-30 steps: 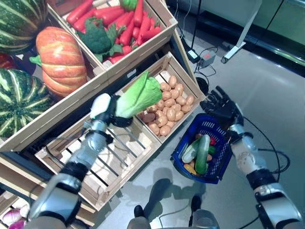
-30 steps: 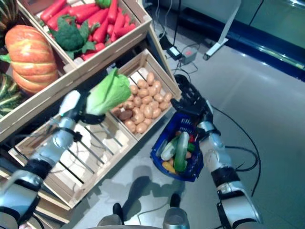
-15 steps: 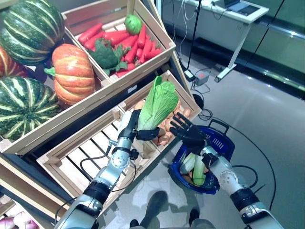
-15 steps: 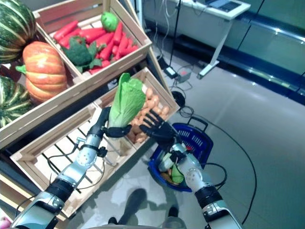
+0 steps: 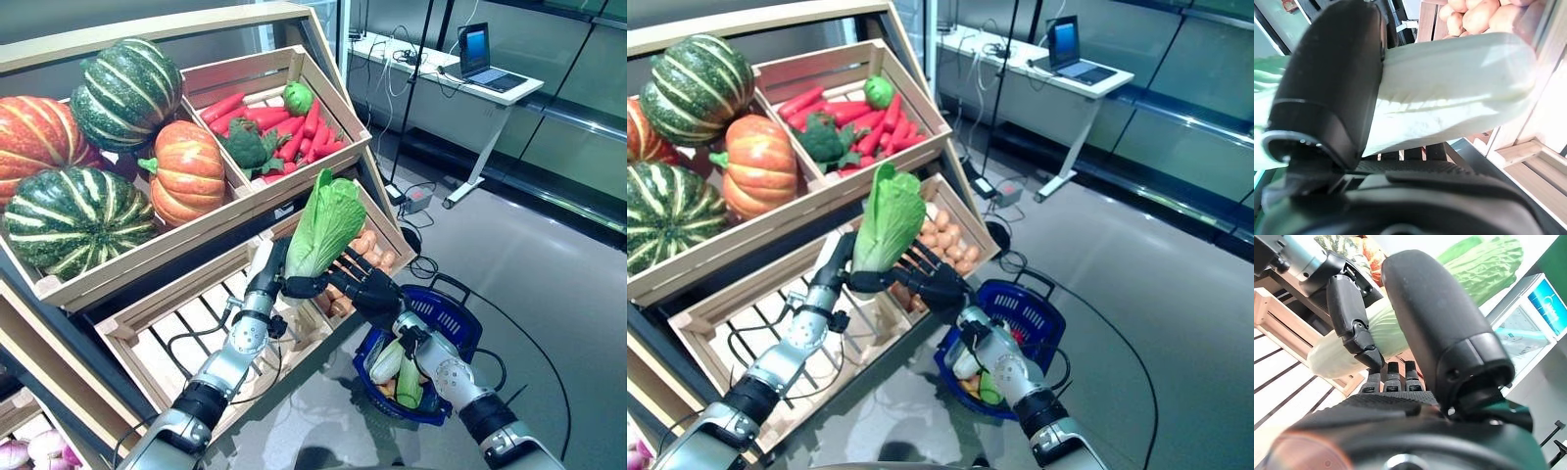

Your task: Put vegetables into the basket

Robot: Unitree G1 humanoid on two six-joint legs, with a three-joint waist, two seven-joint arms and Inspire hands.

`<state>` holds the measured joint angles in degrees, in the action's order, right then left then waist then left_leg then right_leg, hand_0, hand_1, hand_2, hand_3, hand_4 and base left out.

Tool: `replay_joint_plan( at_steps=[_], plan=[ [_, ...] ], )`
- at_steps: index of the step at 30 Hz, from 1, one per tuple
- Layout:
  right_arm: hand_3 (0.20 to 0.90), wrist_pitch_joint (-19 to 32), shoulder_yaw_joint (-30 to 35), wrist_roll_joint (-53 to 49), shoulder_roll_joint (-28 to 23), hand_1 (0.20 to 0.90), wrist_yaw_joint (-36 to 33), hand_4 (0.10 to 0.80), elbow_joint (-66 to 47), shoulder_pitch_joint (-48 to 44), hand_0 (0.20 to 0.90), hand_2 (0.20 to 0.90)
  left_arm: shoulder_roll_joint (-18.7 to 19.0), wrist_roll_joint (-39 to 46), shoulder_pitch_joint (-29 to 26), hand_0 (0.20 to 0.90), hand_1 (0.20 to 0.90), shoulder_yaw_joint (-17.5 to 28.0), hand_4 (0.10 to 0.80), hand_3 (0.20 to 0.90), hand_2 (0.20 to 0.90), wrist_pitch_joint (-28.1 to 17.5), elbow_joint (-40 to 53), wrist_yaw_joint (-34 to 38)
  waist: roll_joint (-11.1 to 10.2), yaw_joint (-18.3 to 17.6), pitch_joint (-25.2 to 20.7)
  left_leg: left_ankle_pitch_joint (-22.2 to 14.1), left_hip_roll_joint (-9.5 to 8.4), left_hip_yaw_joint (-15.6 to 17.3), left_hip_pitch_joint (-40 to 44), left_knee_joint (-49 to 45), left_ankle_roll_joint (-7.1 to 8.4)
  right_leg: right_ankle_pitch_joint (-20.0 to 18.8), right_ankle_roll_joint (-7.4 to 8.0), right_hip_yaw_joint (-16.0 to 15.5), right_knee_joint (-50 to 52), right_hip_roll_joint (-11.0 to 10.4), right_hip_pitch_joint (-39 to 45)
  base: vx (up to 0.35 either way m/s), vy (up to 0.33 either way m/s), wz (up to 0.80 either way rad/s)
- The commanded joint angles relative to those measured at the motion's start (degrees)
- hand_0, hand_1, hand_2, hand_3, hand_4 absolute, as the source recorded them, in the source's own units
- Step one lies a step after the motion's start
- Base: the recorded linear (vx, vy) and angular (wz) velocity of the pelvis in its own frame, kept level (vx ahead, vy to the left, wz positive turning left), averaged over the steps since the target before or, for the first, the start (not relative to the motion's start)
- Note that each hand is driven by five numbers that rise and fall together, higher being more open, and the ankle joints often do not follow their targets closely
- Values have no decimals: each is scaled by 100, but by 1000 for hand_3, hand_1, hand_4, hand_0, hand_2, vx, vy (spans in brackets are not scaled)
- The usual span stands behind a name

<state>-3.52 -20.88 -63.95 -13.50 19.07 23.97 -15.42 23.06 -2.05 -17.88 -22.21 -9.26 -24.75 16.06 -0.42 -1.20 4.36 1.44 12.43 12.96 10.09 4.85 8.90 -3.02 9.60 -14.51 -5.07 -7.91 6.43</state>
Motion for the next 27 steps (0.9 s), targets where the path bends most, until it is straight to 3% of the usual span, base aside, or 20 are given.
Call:
replay_joint_plan(
  at_steps=[1, 12, 27],
  plan=[
    [900, 540, 237, -630, 374, 900, 326, 800, -836, -589, 900, 900, 135, -234, -617, 300, 300, -272, 400, 300, 300, -433, 284, 61, 26, 40, -415, 18, 28, -148, -467, 15, -49, 153, 121, 108, 88, -280, 52, 0, 0, 0],
    [900, 803, 406, -688, 369, 900, 201, 800, -1311, -1067, 900, 900, 196, -628, -507, 300, 300, -568, 400, 300, 300, -644, 133, -38, 2, 107, -417, -23, 38, -160, -410, 15, -41, 167, 146, 77, 77, -320, 115, 0, 0, 0],
    [900, 639, 637, -1047, 257, 900, 290, 800, -1671, -1528, 900, 900, 250, -819, -488, 300, 300, -677, 400, 300, 300, -988, -147, -179, -44, 142, -438, -29, 69, -165, -422, 15, -23, 162, 153, 96, 75, -336, 110, 0, 0, 0]
  ],
)
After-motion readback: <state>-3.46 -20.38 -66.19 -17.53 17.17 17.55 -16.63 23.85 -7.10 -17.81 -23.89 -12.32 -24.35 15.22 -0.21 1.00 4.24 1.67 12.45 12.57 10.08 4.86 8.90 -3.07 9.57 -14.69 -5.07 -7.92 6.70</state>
